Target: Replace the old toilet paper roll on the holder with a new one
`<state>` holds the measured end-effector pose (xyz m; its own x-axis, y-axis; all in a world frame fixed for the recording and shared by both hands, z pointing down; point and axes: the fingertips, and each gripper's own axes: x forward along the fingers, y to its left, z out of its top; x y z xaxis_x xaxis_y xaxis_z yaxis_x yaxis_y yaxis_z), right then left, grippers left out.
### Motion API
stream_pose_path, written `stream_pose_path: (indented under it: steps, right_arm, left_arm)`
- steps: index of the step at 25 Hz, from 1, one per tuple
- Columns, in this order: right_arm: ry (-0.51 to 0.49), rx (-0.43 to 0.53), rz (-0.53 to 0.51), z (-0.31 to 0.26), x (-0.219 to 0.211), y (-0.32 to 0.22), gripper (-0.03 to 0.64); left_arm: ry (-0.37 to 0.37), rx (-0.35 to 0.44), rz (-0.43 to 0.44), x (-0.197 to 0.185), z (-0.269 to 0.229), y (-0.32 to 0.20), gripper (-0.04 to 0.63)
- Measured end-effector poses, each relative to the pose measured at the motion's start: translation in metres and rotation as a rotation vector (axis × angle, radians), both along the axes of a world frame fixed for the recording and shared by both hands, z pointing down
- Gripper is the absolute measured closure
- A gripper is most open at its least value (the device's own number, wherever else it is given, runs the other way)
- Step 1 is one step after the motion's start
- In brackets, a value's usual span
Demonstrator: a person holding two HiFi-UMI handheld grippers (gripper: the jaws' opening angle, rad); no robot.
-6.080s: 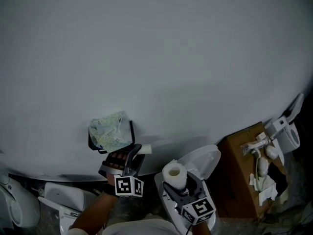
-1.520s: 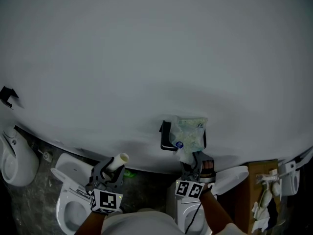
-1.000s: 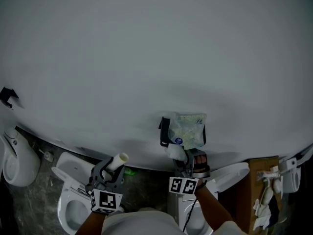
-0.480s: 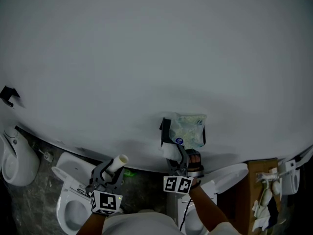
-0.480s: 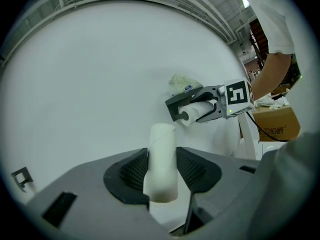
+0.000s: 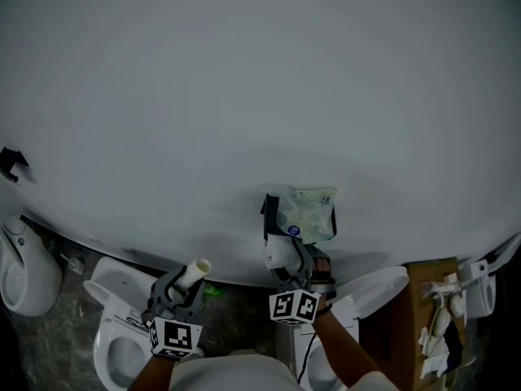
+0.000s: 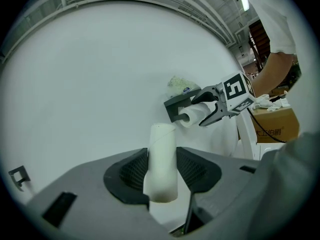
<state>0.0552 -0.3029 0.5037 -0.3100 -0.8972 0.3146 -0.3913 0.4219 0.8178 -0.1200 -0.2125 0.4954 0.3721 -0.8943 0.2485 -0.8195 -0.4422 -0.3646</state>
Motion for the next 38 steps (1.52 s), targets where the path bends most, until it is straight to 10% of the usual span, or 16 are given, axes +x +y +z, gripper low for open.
stream_pose_path:
  steps: [14,38]
  right_arm:
    - [-0.033,-0.200,0.013,0.020,0.003,0.046,0.190]
    - [-0.106,-0.201,0.138,0.020,0.038,0.096,0.195]
  left_arm:
    - [0.018,-0.002,0.080,0.013,0.002,0.017,0.408]
    - [0.014,0.018,0.135,0.019,-0.004,0.038,0.408]
